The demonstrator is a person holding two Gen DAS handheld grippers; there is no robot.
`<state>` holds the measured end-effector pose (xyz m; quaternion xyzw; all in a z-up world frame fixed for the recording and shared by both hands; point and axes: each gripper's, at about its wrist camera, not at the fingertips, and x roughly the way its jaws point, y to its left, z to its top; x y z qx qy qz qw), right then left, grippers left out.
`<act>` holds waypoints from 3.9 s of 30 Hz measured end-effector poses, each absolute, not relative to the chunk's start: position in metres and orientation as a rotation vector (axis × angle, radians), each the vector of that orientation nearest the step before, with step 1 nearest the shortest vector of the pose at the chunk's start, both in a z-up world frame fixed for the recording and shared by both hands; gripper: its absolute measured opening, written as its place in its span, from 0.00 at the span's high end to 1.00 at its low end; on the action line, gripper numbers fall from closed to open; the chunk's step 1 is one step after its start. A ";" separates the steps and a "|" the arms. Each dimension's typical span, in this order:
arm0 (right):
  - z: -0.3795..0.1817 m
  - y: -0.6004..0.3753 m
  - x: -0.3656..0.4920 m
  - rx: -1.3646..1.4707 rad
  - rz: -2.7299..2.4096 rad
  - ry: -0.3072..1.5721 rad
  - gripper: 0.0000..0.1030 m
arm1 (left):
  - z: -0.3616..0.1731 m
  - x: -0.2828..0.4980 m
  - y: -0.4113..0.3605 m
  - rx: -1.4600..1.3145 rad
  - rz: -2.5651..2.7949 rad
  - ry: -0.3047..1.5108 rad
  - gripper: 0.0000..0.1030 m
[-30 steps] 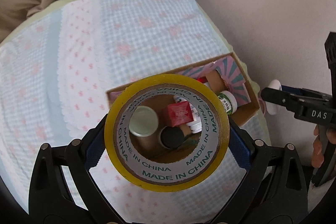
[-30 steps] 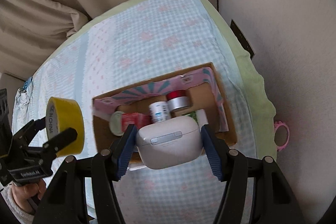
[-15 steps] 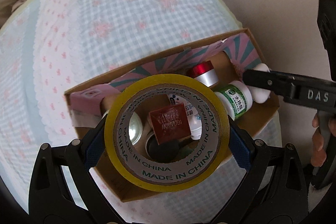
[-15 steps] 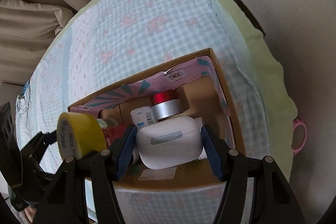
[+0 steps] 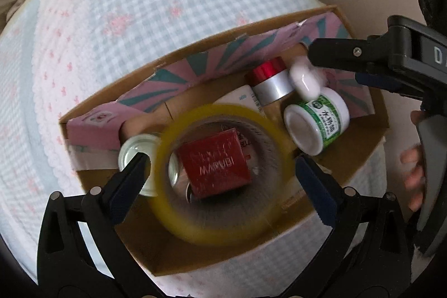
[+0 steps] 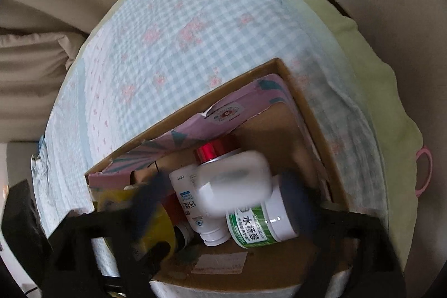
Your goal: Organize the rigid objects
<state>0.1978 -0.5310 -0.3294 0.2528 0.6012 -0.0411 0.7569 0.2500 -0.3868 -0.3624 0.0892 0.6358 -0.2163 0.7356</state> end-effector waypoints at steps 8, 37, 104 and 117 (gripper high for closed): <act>-0.311 -0.534 0.171 0.502 -0.150 1.289 0.00 | -0.339 0.240 -0.364 0.125 -0.440 1.374 0.00; -0.091 -0.390 0.081 0.143 -0.059 0.995 0.00 | -0.090 0.142 -0.175 -0.027 -0.240 0.960 0.00; 0.021 -0.238 -0.012 -0.032 -0.014 0.640 0.00 | 0.013 0.022 -0.048 -0.025 -0.092 0.570 0.00; 0.020 -0.233 -0.009 -0.040 -0.014 0.634 0.00 | 0.014 0.021 -0.043 -0.029 -0.063 0.540 0.00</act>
